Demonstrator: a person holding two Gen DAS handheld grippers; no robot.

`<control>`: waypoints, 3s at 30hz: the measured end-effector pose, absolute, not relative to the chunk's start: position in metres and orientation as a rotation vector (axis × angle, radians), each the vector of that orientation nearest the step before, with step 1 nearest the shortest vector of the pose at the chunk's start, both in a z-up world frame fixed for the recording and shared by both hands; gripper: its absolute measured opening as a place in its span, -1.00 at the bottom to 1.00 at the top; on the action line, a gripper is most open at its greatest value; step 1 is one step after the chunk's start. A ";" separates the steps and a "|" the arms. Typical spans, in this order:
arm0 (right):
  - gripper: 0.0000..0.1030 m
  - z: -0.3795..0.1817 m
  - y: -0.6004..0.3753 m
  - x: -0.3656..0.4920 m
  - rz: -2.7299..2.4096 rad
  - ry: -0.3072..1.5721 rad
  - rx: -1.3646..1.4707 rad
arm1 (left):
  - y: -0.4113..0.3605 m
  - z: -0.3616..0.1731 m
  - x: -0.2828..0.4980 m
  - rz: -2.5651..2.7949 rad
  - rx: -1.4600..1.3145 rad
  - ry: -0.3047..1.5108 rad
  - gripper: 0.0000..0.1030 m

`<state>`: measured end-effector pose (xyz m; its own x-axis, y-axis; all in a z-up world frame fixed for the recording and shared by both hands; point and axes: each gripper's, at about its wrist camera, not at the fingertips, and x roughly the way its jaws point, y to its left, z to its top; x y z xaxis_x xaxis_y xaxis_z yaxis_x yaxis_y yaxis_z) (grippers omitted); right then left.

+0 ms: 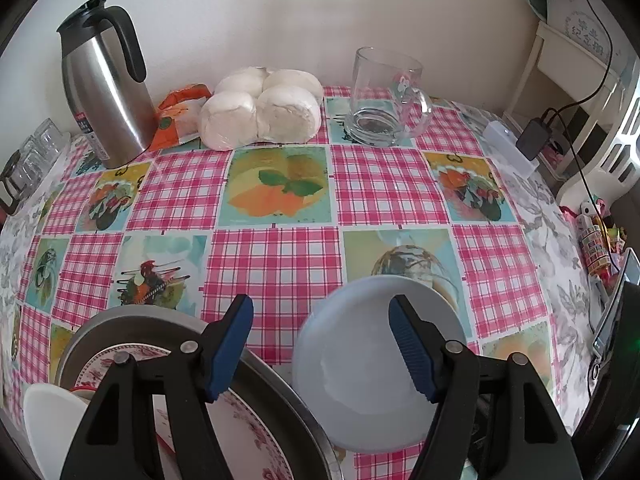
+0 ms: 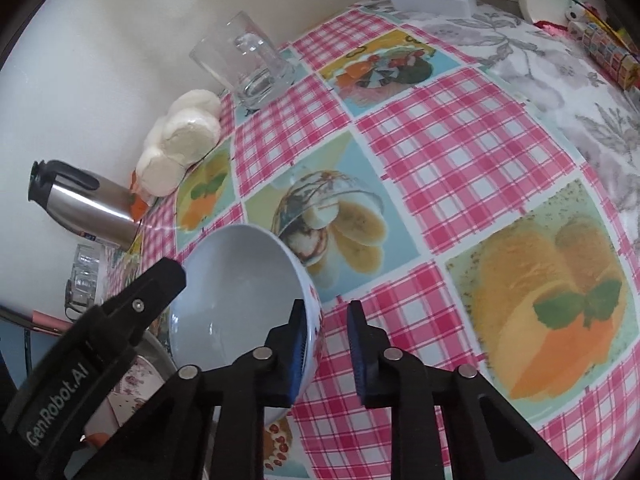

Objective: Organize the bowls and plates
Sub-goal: 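Close both grippers on the rim of the pale blue-white bowl, then lift the pale blue-white bowl with both grippers and carry it over the tray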

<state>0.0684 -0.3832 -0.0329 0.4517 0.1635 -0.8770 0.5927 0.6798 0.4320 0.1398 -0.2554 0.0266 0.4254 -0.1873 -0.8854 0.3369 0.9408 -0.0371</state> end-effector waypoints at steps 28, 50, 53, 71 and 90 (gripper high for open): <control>-0.61 -0.043 -0.415 0.043 -0.342 1.068 0.928 | -0.287 -0.017 0.123 -0.454 0.238 1.192 -0.62; -0.60 -0.046 -0.406 0.050 -0.344 1.106 0.915 | -0.278 -0.016 0.124 -0.501 0.135 1.225 -0.78; -0.60 -0.039 -0.405 0.051 -0.355 1.102 0.894 | -0.279 -0.011 0.122 -0.501 0.134 1.213 -0.77; -0.59 0.083 -0.377 0.042 -0.344 0.870 0.758 | -0.238 0.100 0.102 -0.572 0.006 0.991 -0.77; -0.60 0.146 -0.270 0.050 -0.199 0.833 0.620 | -0.113 0.148 0.094 -0.492 -0.174 0.924 -0.77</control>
<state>0.0502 -0.2700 0.1461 0.6663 0.0714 -0.7423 0.3988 0.8070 0.4356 0.0945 -0.1135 0.1483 0.5017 -0.4778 -0.7211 0.3311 0.8762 -0.3501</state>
